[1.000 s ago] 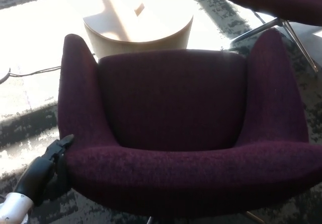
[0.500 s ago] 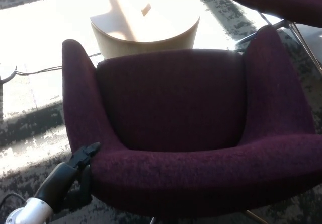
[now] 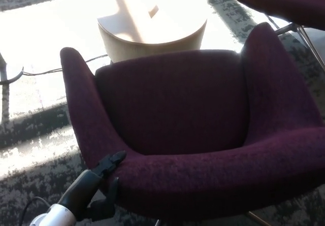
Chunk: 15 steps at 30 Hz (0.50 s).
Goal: The robot stands in front of a sofa and uses its left hand to push the left side of the sofa
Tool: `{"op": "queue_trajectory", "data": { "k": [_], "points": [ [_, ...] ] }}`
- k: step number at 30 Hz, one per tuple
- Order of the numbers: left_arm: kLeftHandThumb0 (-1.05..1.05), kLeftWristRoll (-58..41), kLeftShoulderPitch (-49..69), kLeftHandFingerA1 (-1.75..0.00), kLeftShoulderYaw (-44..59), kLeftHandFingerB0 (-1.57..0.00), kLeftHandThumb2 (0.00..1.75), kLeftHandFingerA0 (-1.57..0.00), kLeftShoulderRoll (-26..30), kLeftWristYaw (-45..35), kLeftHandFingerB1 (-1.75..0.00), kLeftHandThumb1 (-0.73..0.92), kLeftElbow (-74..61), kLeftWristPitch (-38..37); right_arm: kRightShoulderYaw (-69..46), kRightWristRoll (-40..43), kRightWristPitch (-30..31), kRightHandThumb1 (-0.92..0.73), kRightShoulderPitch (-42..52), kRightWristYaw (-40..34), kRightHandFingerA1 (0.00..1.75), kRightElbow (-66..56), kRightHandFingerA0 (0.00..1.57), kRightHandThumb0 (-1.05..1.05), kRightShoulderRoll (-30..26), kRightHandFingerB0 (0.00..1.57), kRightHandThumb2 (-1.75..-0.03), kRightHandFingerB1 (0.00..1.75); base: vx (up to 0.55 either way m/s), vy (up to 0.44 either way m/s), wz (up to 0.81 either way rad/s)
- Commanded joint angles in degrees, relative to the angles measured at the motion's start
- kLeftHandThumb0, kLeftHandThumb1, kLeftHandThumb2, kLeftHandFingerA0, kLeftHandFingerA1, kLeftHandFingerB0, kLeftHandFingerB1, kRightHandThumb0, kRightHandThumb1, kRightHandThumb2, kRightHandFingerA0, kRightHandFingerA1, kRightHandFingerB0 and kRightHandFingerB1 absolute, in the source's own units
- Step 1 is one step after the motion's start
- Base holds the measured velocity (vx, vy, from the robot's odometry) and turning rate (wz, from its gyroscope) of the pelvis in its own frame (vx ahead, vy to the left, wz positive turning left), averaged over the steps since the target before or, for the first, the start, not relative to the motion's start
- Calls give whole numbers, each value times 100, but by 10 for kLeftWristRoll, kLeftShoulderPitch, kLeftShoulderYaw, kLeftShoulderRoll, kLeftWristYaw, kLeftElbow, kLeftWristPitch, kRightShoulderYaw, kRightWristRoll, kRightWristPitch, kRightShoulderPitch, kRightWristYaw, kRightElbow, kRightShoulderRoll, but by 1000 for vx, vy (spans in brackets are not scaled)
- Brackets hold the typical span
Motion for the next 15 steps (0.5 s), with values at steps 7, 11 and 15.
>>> {"op": "queue_trajectory", "data": {
  "k": [7, 11, 15],
  "points": [
    [-94, 47, 2, -25, -84, -9, 123, -2, -60, -23, -18, 86, -52, 68, -4, 4, -2, -68, -2, 6, 68, 0, 83, -47, -11, 70, -61, 45, -18, -1, 12],
    [-93, 56, 3, -26, -106, -7, 124, -2, -63, -22, -17, 85, -70, 82, 2, -3, 0, -69, -2, -4, 63, -1, 84, -48, -14, 69, -61, 45, -5, -1, 6],
    [-98, 70, -2, -21, -136, -8, 127, -1, -85, -22, -16, 87, -69, 78, 0, 0, -8, -68, -3, -1, 67, -1, 83, -46, -13, 70, -60, 46, 1, -3, 4]
  ]
}}
